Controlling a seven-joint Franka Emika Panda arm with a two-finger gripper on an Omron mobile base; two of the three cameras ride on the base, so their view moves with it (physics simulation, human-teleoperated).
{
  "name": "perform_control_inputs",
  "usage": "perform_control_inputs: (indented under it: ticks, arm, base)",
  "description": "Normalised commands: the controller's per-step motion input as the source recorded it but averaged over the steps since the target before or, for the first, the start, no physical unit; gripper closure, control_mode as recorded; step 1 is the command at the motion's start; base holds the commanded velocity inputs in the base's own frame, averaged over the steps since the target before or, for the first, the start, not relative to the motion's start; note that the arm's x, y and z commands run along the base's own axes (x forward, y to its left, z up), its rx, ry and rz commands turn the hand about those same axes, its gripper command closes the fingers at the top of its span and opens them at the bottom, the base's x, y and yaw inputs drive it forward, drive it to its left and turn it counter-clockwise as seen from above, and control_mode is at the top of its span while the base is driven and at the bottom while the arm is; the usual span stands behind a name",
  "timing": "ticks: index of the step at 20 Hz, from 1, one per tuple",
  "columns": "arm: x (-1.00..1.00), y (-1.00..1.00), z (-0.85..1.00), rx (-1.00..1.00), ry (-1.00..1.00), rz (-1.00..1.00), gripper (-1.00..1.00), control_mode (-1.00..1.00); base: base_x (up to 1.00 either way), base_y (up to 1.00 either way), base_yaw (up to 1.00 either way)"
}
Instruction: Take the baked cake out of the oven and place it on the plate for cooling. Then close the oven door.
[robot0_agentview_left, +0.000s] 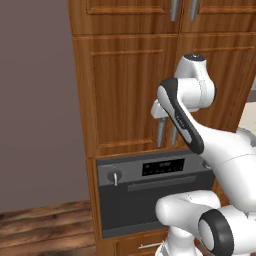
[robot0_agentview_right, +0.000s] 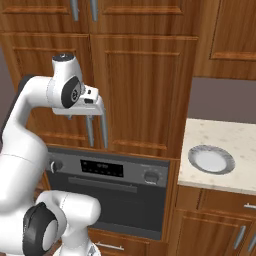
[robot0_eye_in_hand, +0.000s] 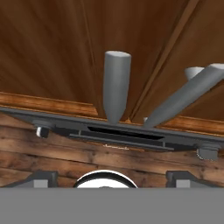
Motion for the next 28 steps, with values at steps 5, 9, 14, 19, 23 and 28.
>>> perform_control_inputs:
  ticks: [5, 9, 14, 19, 23, 28]
  arm:
    - [0.00, 0.00, 0.00, 0.00, 0.00, 0.00, -1.00, 1.00]
    - [0.00, 0.00, 0.00, 0.00, 0.00, 0.00, -1.00, 1.00]
    - [0.00, 0.00, 0.00, 0.00, 0.00, 0.00, -1.00, 1.00]
    - [0.00, 0.00, 0.00, 0.00, 0.00, 0.00, -1.00, 1.00]
    - [0.00, 0.00, 0.00, 0.00, 0.00, 0.00, -1.00, 1.00]
    - [0.00, 0.00, 0.00, 0.00, 0.00, 0.00, -1.00, 1.00]
  base:
    - [-0.73, -0.26, 0.21]
    - [-0.56, -0.33, 0.28]
    - [-0.17, -0.40, 0.36]
    - [-0.10, -0.59, 0.49]
    - [-0.05, -0.65, 0.46]
    - [0.00, -0.80, 0.44]
